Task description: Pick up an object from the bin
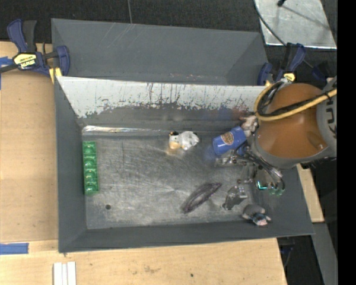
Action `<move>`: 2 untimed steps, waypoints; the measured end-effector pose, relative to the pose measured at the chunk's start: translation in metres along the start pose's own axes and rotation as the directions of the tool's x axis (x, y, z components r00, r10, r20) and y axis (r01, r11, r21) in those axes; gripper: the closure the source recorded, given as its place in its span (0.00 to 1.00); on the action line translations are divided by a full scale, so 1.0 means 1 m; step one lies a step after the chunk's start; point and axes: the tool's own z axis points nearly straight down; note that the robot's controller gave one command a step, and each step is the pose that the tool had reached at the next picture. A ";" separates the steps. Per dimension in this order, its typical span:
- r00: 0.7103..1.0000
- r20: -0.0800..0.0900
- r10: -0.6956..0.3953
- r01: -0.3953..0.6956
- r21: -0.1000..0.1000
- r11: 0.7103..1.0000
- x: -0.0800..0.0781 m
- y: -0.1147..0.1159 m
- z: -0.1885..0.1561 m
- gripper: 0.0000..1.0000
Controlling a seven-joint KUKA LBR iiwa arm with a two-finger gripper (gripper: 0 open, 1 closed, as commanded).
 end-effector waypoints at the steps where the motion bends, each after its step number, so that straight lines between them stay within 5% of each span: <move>1: 1.000 0.008 -0.002 0.002 0.001 1.000 -0.002 0.000 -0.004 0.00; 2: 0.969 0.011 -0.245 0.245 0.005 0.969 -0.002 0.031 0.025 0.00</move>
Offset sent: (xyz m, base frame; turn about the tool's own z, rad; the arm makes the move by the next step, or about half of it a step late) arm -0.0020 0.0645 -0.0568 -0.4856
